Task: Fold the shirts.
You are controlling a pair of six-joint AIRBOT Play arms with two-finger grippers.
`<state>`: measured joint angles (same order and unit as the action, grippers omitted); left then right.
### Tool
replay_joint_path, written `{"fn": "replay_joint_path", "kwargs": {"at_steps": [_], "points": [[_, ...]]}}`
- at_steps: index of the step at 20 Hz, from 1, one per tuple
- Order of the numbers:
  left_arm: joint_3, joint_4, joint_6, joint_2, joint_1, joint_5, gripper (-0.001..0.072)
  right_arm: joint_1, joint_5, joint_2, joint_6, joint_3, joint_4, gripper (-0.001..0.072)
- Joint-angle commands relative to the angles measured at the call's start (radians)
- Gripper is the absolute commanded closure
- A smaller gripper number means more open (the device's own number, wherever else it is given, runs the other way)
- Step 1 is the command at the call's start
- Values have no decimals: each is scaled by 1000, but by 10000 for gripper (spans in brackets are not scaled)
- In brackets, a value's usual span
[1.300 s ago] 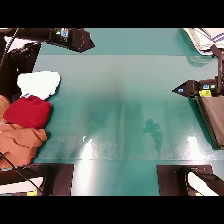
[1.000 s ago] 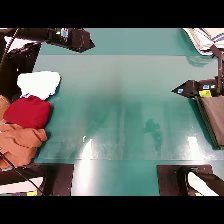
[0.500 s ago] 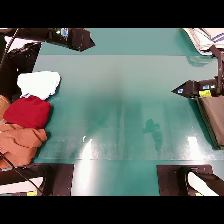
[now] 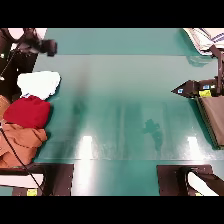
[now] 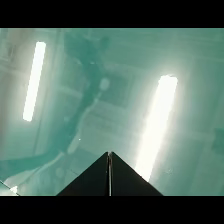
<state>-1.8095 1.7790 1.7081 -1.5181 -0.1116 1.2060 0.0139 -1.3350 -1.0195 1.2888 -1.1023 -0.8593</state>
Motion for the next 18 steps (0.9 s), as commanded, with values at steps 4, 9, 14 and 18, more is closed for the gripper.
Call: {"fn": "replay_joint_path", "kwargs": {"at_steps": [4,9,14,18], "points": [[265,-22,77,-106,289,-95,143,1,1,0,1,0,3,695],[348,-75,74,-123,360,-210,144,1,29,0,1,0,3,695],[343,-178,72,-108,359,-197,685,1,52,0,1,0,3,695],[279,-223,55,63,312,-239,686,-35,53,0,1,-74,3,695]]}}
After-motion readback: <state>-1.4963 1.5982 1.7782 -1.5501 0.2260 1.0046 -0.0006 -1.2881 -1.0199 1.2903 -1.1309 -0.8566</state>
